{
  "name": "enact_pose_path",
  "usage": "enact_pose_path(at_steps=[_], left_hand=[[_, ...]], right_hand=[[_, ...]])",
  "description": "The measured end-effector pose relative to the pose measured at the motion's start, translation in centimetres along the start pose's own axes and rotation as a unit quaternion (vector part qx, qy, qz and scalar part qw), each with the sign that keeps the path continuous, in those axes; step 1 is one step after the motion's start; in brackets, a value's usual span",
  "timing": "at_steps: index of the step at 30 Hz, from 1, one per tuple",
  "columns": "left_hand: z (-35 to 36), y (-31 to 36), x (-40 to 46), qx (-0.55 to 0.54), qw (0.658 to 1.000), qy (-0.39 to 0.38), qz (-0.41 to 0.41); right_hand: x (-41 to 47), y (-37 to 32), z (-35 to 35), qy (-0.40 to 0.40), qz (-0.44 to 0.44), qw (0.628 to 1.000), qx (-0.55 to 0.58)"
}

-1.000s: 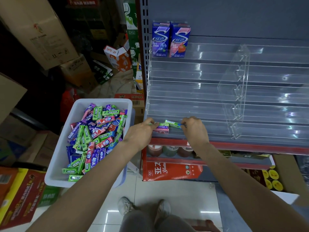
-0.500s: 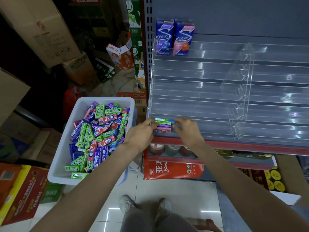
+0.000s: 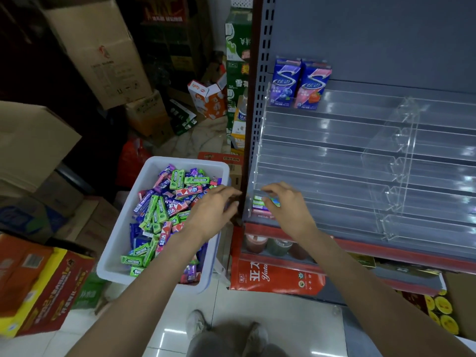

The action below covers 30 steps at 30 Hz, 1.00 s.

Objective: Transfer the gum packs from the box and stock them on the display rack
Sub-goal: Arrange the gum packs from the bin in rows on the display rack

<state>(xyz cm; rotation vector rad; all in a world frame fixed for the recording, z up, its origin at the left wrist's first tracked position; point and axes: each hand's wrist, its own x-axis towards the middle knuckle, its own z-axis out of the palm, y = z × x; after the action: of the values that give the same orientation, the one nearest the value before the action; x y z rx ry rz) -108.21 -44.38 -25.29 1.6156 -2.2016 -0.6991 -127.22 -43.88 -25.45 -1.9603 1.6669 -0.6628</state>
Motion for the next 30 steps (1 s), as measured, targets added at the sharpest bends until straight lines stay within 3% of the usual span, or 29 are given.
enact_pose_path(at_steps=[8, 12, 19, 22, 26, 30], left_hand=[[-5.4, -10.5, -0.9, -0.074, 0.981, 0.098, -0.148], [-6.6, -15.5, 1.3, -0.047, 0.978, 0.069, -0.193], [-5.2, -22.3, 6.3, -0.012, 0.983, -0.022, -0.183], [-4.1, -23.7, 7.4, 0.033, 0.977, -0.052, -0.202], [-3.3, -25.1, 7.9, 0.075, 0.971, -0.041, -0.224], [-3.0, -25.6, 8.4, 0.092, 0.969, -0.028, -0.227]], right_hand=[[6.3, -7.0, 6.5, -0.094, -0.052, 0.994, 0.013], [10.2, -7.9, 11.0, -0.140, -0.004, 0.990, -0.023], [15.5, -6.3, 16.7, -0.202, 0.087, 0.973, -0.069], [16.0, -6.1, 18.0, -0.239, 0.074, 0.965, -0.080], [15.8, -6.0, 18.9, -0.198, 0.050, 0.974, -0.102], [16.0, -6.2, 18.7, -0.218, 0.041, 0.970, -0.099]])
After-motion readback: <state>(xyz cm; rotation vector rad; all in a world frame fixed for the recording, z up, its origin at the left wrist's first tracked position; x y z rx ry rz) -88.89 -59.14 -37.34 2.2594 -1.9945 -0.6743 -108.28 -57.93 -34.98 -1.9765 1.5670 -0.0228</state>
